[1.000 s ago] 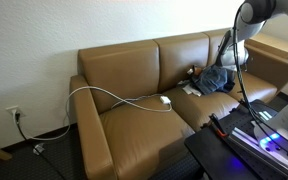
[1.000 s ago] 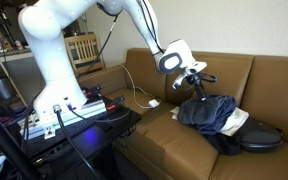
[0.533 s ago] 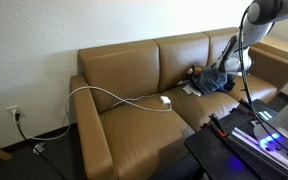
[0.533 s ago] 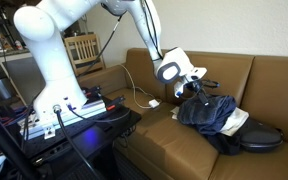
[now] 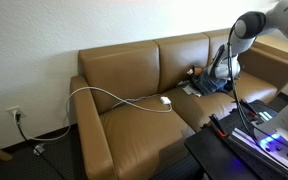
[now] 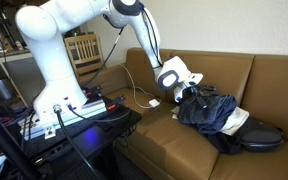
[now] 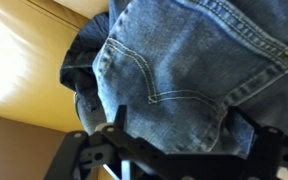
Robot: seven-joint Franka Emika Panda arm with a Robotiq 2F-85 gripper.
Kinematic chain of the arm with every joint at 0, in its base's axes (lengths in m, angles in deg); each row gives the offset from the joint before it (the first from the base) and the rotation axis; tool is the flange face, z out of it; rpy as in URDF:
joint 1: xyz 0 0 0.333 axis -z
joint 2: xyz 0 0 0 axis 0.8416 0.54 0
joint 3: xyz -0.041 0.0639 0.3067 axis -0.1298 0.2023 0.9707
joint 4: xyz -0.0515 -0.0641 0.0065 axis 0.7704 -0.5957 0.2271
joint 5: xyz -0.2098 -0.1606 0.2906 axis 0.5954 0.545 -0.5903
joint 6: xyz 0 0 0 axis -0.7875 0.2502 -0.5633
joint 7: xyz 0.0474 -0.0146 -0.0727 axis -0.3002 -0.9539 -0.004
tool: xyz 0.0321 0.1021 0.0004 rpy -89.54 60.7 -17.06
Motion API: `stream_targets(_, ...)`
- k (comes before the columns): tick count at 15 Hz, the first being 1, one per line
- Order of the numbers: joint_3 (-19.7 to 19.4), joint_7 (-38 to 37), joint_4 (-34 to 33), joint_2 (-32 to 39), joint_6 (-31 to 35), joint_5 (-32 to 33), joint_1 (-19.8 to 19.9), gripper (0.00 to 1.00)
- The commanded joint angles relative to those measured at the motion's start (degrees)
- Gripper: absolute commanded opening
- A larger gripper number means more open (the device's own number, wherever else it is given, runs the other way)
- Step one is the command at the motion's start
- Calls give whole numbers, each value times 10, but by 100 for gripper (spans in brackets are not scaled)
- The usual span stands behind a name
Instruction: Move the clothing to the left side of the sofa
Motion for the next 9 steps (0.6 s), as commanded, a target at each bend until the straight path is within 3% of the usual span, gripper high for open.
stream_targets(1,-28,-9,-49,47,-18,-45,-38,100)
stream_targets(2,-39,-13,-67,63,-23,-60,-47,75)
stream_targets(3,-50,-16,-76,75,-27,-73,-56,74)
stream_targets(9,-92,-42,-107,130,-54,-122,-94,33)
